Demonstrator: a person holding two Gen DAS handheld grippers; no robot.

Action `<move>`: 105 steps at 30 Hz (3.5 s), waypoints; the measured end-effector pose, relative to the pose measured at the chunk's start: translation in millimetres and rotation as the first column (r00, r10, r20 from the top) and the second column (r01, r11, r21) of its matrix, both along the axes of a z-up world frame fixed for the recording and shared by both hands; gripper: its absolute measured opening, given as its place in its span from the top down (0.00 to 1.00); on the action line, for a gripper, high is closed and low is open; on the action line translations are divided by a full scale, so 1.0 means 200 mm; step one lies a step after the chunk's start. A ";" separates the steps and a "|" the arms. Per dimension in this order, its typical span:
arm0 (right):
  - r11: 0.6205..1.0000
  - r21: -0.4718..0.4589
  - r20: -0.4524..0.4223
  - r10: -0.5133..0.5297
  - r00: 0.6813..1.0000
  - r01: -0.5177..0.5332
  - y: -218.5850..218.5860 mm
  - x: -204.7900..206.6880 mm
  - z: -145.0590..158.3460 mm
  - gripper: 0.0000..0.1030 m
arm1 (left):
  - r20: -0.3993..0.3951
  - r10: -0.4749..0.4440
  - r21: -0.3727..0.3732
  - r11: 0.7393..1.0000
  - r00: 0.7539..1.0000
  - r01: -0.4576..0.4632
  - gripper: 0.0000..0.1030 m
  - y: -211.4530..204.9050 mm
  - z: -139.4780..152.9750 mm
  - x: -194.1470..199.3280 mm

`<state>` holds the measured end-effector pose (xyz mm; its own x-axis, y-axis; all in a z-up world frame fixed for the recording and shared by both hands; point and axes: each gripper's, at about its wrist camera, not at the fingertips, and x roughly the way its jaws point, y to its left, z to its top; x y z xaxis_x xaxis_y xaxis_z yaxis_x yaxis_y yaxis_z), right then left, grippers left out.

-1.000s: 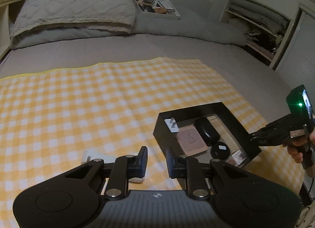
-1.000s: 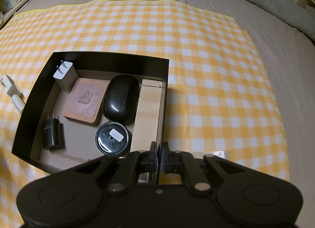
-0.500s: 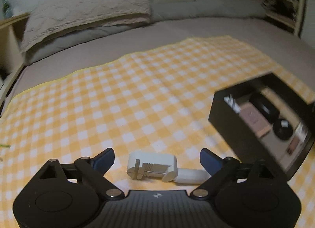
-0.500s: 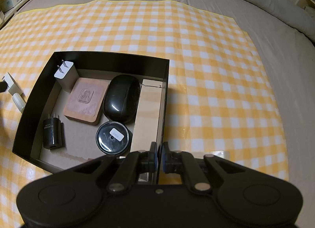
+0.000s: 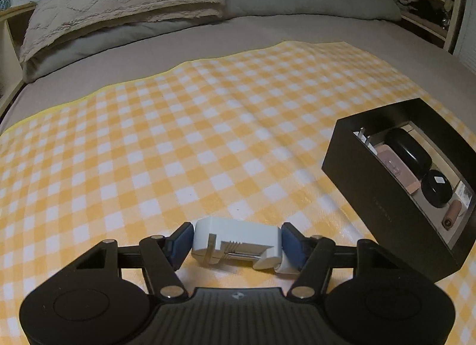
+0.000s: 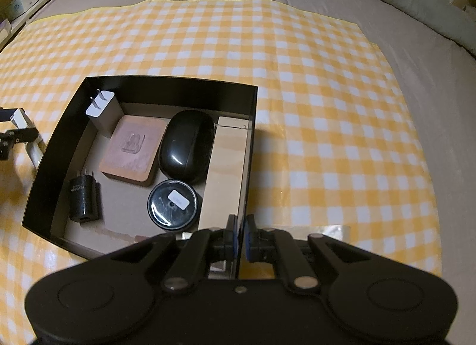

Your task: Organize rigid objects

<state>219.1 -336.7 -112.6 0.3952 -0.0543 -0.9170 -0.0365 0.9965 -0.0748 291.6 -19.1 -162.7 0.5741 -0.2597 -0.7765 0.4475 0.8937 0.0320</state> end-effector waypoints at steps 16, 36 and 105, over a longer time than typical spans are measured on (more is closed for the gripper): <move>1.000 -0.007 -0.004 0.002 1.000 -0.002 0.01 0.01 -0.01 0.95 | 0.079 -0.052 -0.264 0.962 0.995 0.072 0.37 -0.08 0.41 -0.18; 1.000 -0.001 -0.003 0.003 1.000 -0.003 0.01 0.01 -0.01 0.95 | 0.092 -0.393 -0.056 0.915 0.915 0.398 0.37 -0.74 0.28 -0.29; 0.995 0.087 0.321 0.009 0.947 -0.039 0.06 -0.47 0.55 0.51 | 0.097 0.137 -0.278 0.955 0.986 -0.106 0.00 -0.29 0.78 -0.92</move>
